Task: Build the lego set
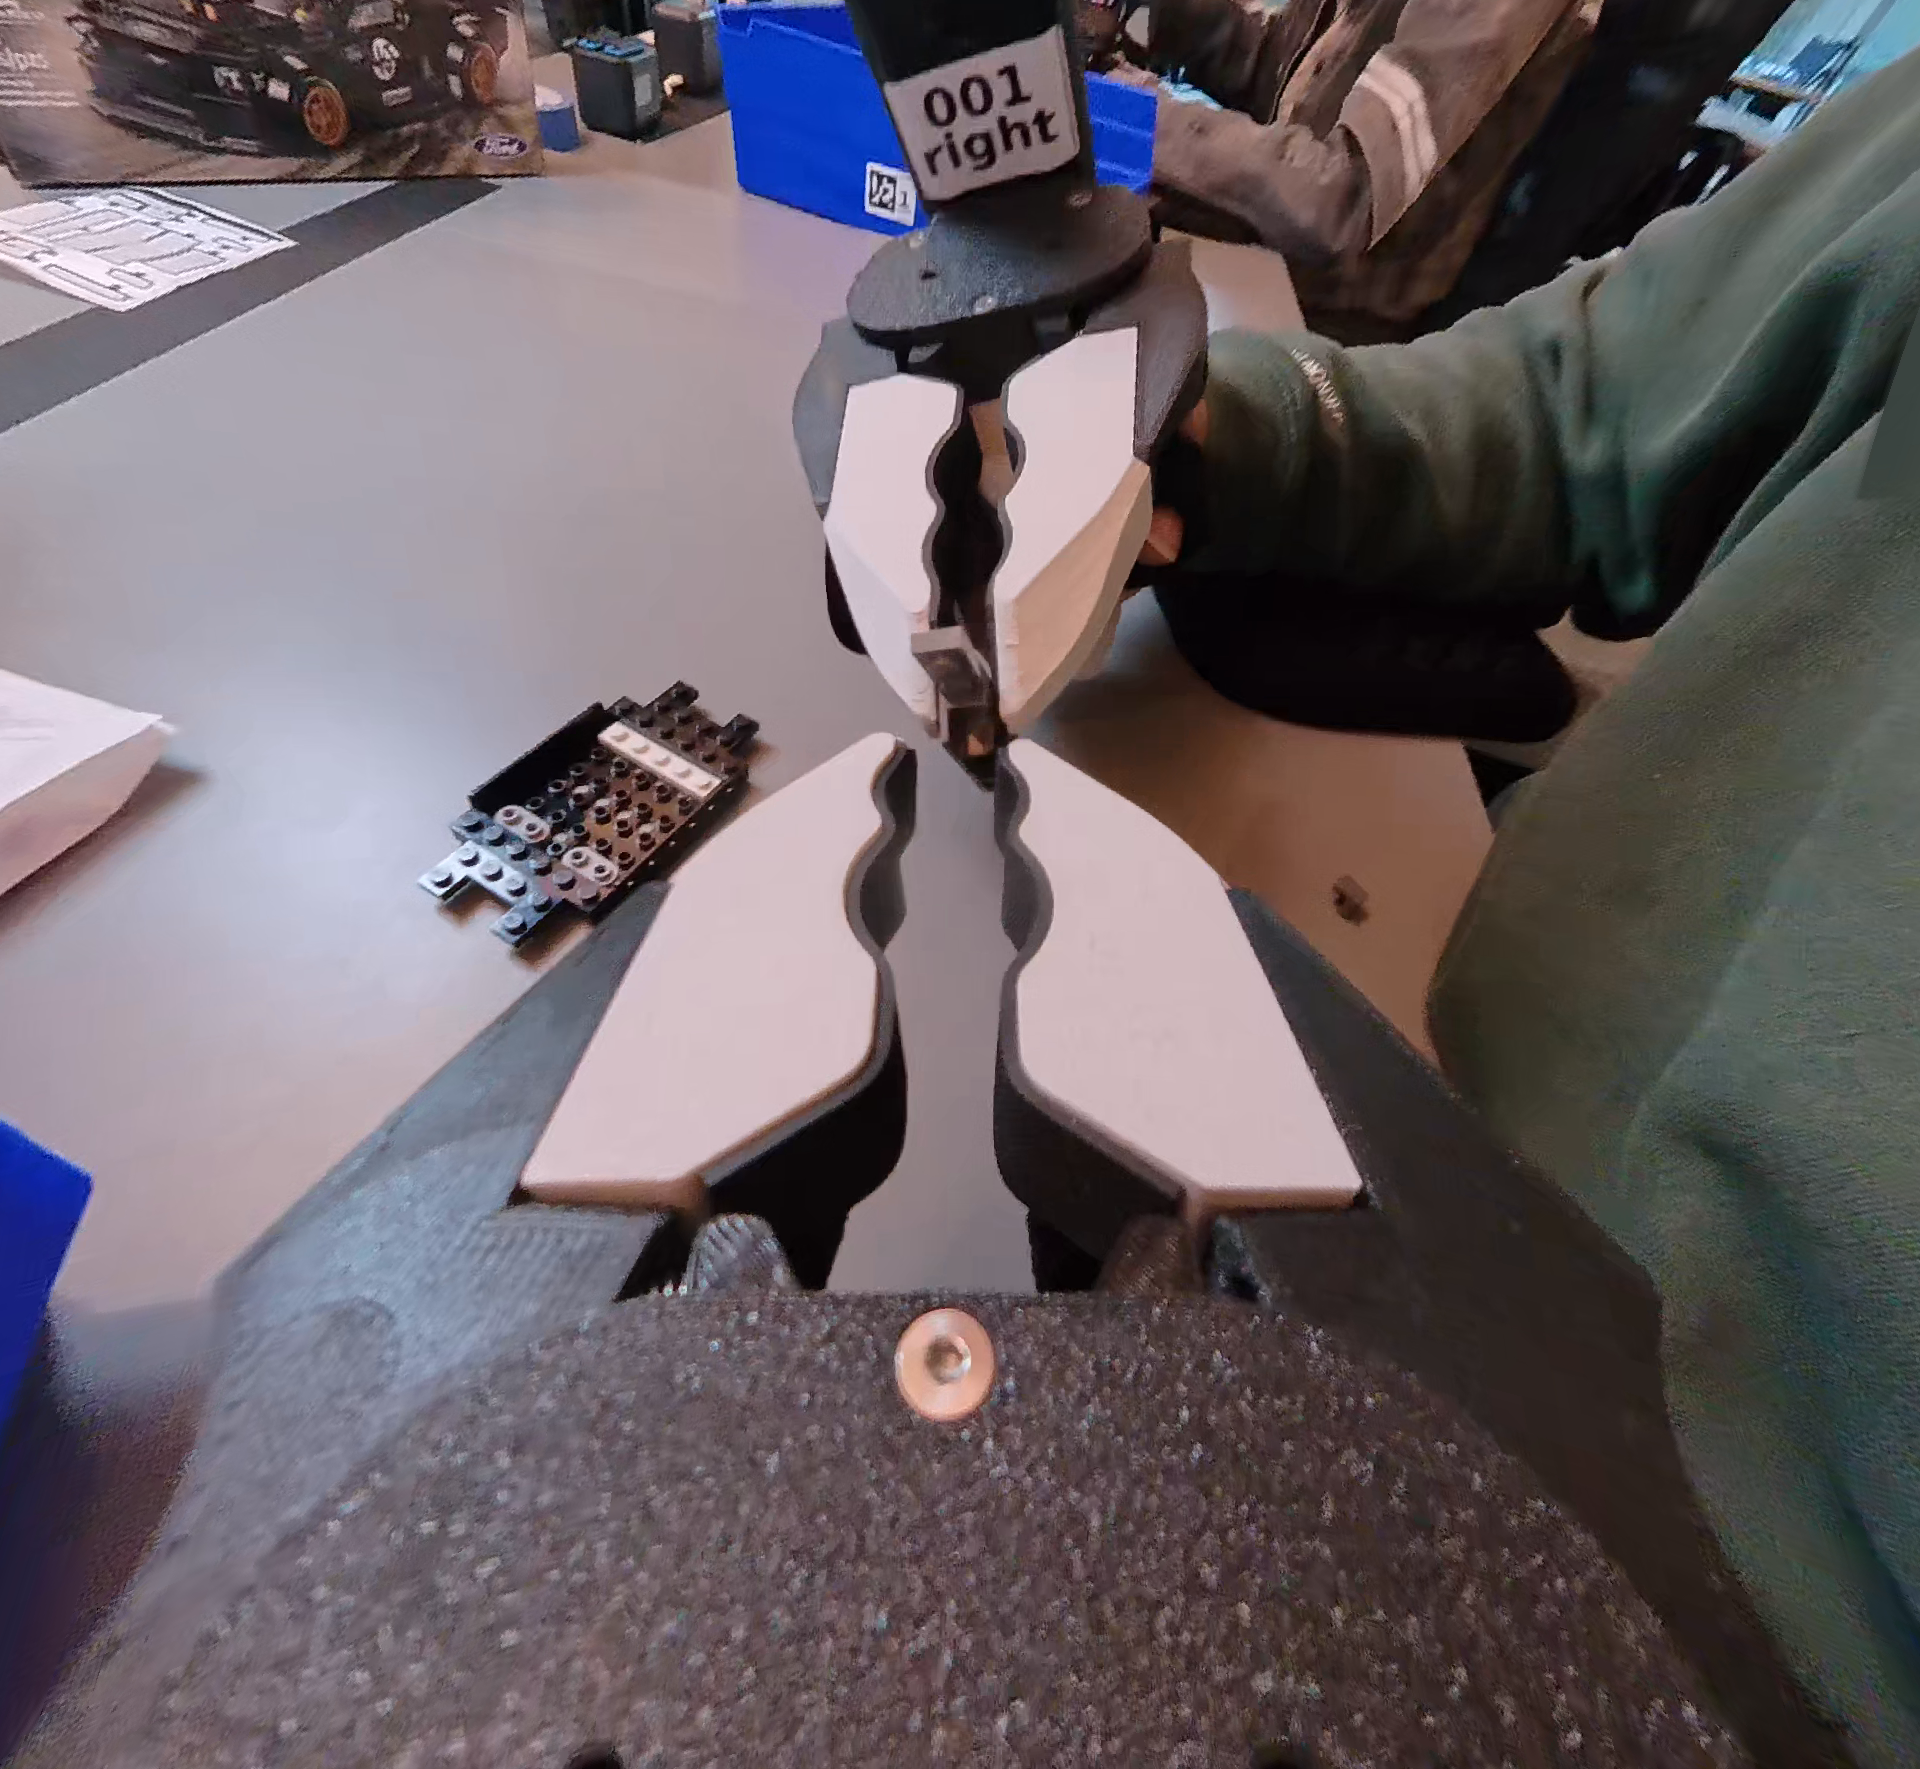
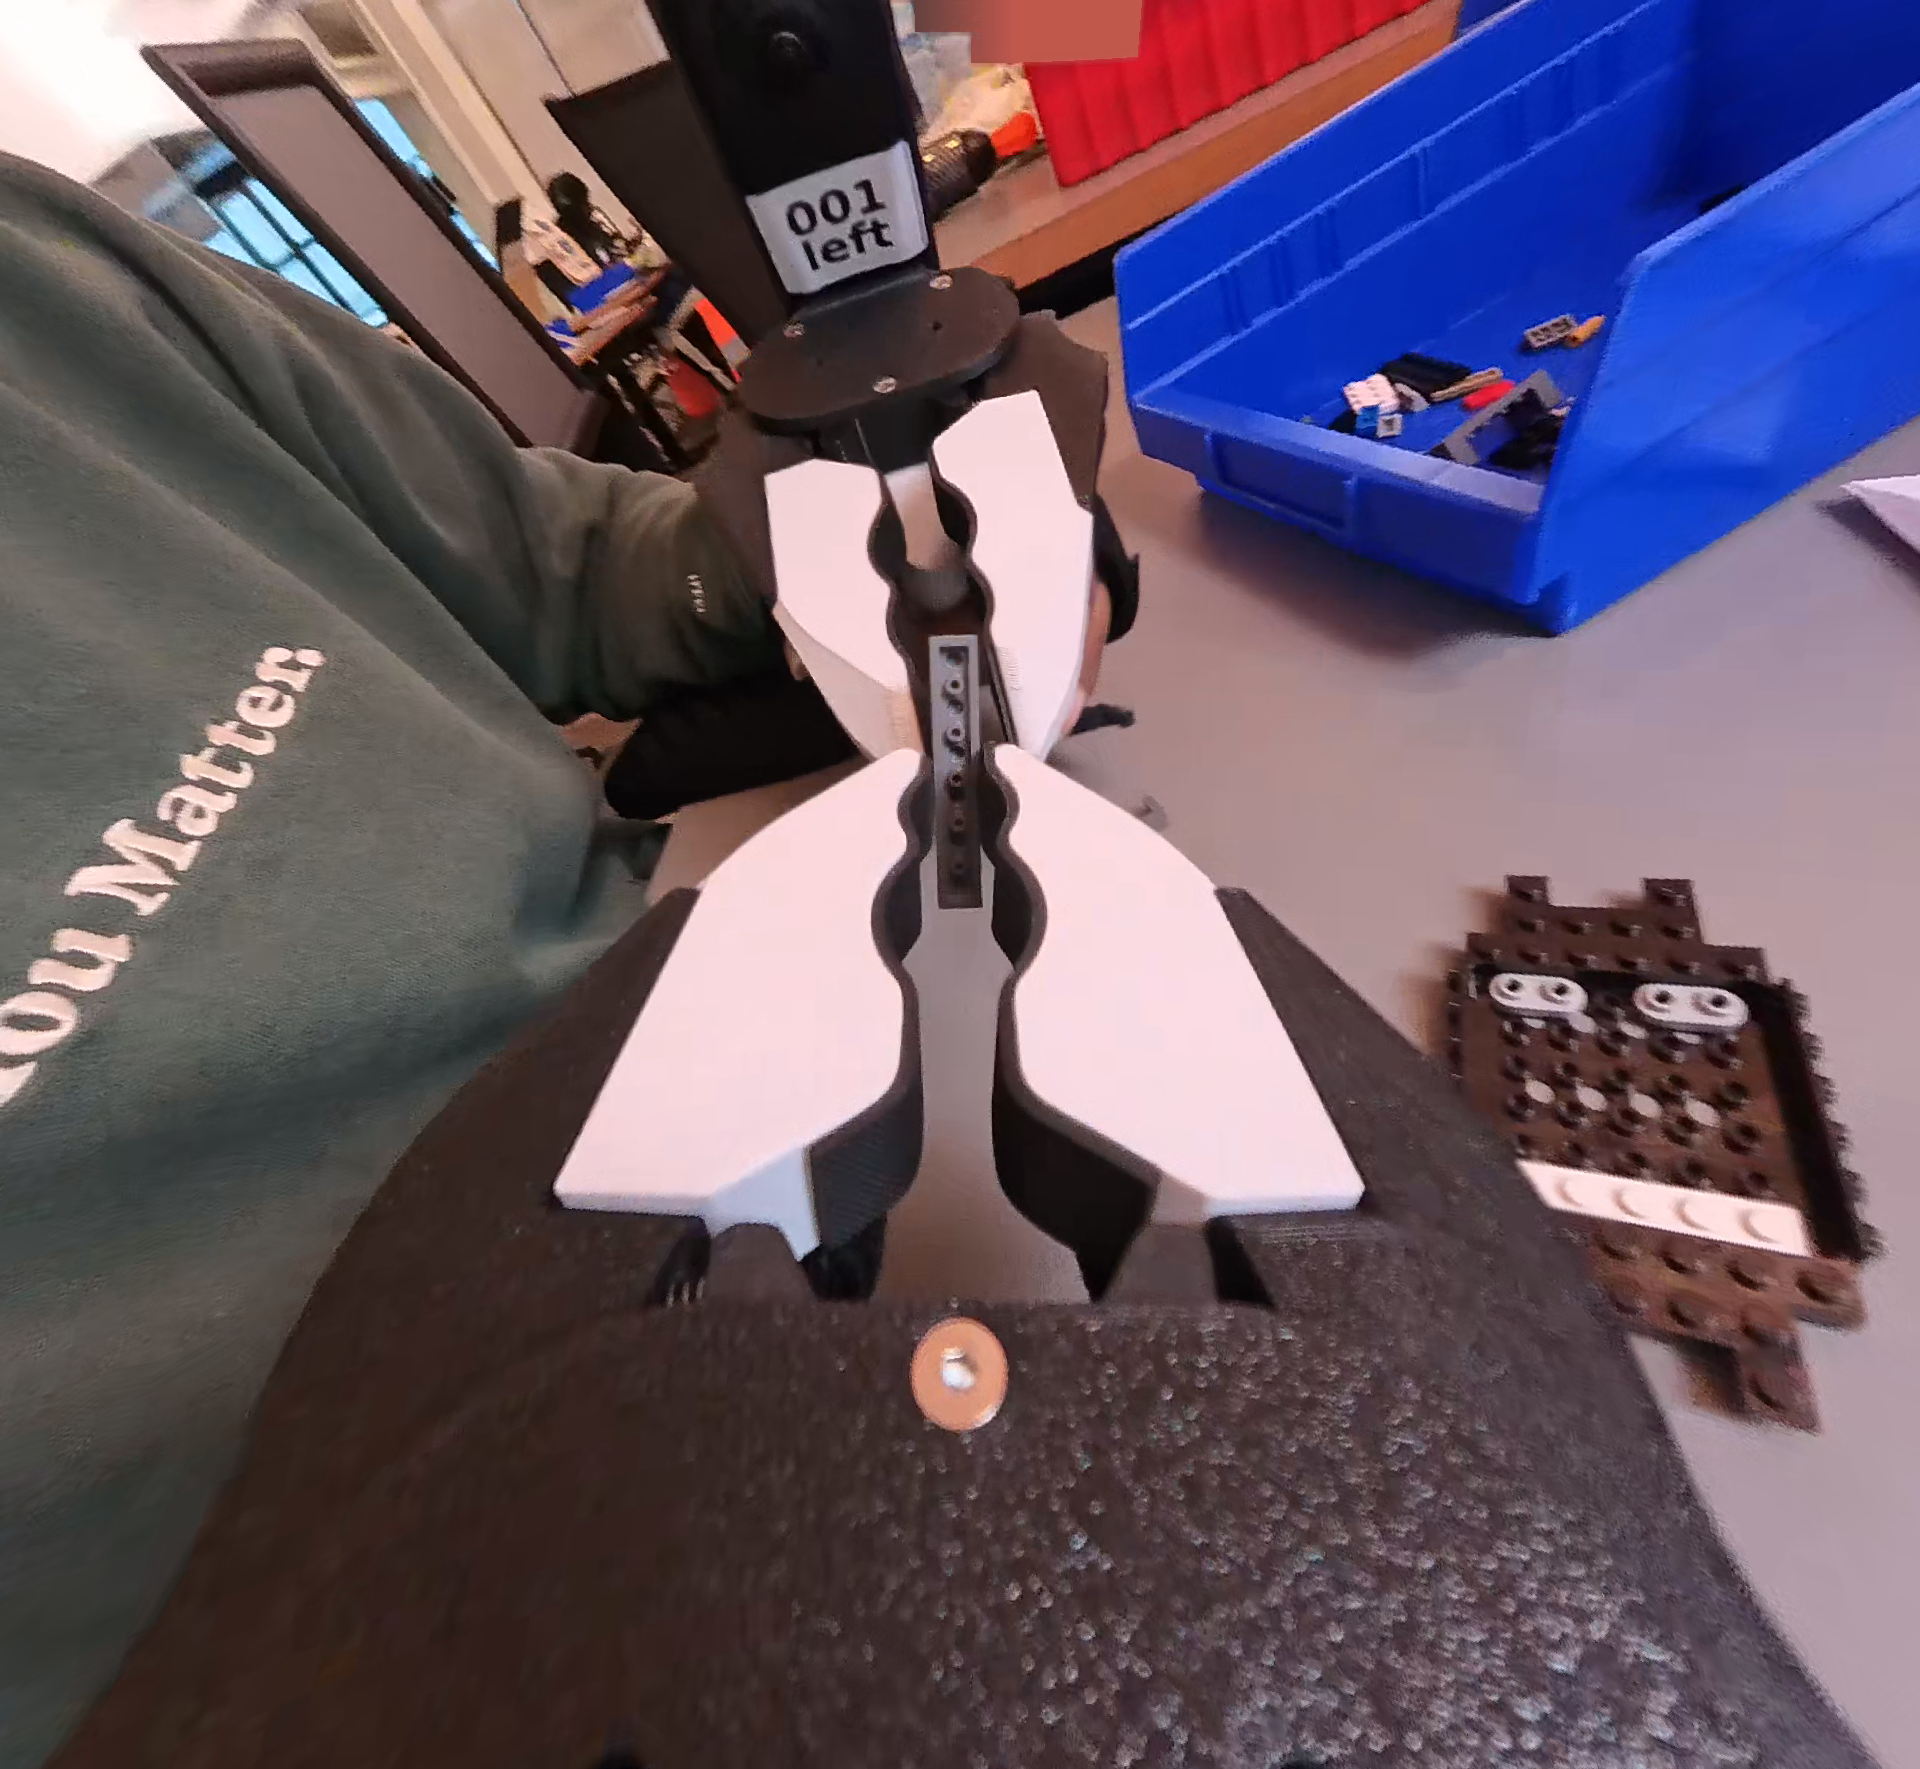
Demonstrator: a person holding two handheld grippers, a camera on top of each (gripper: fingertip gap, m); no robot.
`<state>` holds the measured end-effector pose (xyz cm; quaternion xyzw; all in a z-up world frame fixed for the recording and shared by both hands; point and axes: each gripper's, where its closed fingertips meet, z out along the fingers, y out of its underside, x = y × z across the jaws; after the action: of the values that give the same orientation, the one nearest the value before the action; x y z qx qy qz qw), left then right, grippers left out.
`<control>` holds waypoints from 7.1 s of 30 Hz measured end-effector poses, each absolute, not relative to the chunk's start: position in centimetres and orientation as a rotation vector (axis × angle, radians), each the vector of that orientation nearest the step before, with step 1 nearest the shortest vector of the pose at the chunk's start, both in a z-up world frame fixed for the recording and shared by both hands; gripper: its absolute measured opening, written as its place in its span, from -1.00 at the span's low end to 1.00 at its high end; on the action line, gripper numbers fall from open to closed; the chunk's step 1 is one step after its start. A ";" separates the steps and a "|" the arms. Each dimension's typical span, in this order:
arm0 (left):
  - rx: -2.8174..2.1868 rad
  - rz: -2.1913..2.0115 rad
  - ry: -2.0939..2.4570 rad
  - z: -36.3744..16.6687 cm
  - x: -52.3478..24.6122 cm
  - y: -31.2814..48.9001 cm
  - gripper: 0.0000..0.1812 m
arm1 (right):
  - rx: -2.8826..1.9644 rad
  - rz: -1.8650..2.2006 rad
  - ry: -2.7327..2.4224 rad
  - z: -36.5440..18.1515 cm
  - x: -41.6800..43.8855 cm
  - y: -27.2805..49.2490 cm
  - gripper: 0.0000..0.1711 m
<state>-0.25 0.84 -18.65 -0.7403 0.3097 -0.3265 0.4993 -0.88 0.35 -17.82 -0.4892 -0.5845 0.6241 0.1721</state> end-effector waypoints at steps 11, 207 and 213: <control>-1.793 -0.953 0.639 -17.8 0.0 0.8 -0.93 | -1.450 1.925 -1.584 -17.3 -0.9 0.6 -0.91; -2.169 0.255 0.222 -21.6 -18.6 10.3 -0.28 | -1.469 2.186 -1.292 -14.4 -0.3 3.8 -0.91; -2.163 -0.032 0.537 -23.3 -10.7 9.6 -0.45 | -1.469 2.190 -1.268 -14.2 -0.2 4.3 -0.91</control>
<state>-10.67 9.60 -23.34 -0.8711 0.2162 -0.0129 0.4407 -0.17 4.32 -14.21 -0.4991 -0.4309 0.7441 0.1074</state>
